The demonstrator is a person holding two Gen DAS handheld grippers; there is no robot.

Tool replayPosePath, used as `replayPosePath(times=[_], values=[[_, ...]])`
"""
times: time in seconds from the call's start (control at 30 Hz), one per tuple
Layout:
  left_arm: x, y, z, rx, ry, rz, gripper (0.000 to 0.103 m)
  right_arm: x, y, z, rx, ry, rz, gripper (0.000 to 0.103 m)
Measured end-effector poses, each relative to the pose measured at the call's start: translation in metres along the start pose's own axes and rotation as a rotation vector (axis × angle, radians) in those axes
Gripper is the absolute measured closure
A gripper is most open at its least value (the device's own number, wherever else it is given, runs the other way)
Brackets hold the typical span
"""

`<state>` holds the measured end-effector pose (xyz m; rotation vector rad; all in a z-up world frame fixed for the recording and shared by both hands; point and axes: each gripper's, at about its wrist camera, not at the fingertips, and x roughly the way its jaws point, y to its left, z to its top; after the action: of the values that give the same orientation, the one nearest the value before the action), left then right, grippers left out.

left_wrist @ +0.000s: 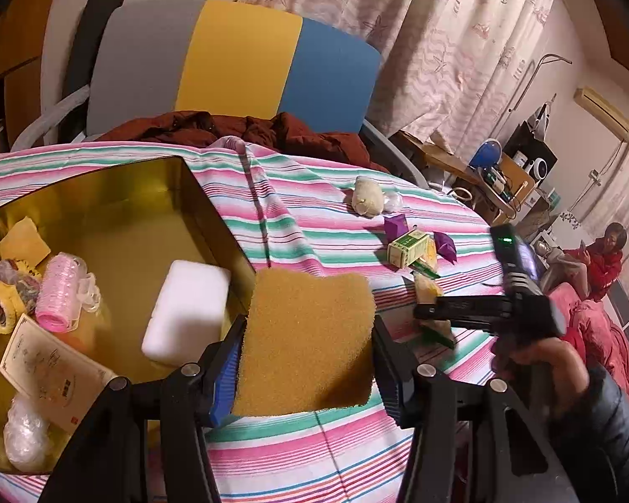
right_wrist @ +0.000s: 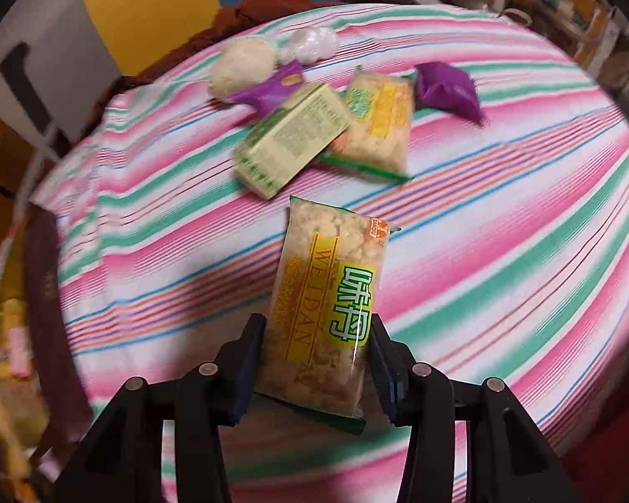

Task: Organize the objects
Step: 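Grasp the cracker pack with right gripper while left holds the sponge, then carry sponge and cracker pack into the gold tray and release both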

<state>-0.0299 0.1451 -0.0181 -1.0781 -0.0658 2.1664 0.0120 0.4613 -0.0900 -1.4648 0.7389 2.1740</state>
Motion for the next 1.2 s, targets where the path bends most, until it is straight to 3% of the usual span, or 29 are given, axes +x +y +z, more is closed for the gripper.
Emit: replayPosePath(times=[0.13,0.37,0.5,0.77,0.9,1.03,1.13,1.2], values=[[-0.003,0.01,-0.007,-0.024,0.01,0.013,0.048,-0.013,0.016,-0.019,-0.057,-0.013,0.132,0.055],[-0.022,0.032,-0.011,-0.077,-0.028,0.051,0.048,-0.053,0.066,-0.035,-0.208,-0.094,0.261,0.055],[-0.042,0.052,-0.006,-0.119,-0.075,0.081,0.048,-0.066,0.115,-0.033,-0.314,-0.124,0.32,0.055],[-0.079,0.115,-0.001,-0.231,-0.169,0.236,0.048,-0.064,0.208,-0.023,-0.478,-0.124,0.388,0.055],[-0.081,0.145,-0.007,-0.281,-0.158,0.333,0.044,-0.051,0.26,-0.02,-0.537,-0.104,0.396,0.053],[-0.077,0.166,-0.017,-0.321,-0.122,0.404,0.03,-0.051,0.287,-0.022,-0.565,-0.113,0.428,0.037],[-0.074,0.178,-0.025,-0.349,-0.096,0.43,0.029,-0.052,0.289,-0.03,-0.582,-0.114,0.436,0.02],[-0.074,0.181,-0.028,-0.356,-0.091,0.452,0.029,-0.052,0.285,-0.038,-0.604,-0.133,0.394,0.012]])
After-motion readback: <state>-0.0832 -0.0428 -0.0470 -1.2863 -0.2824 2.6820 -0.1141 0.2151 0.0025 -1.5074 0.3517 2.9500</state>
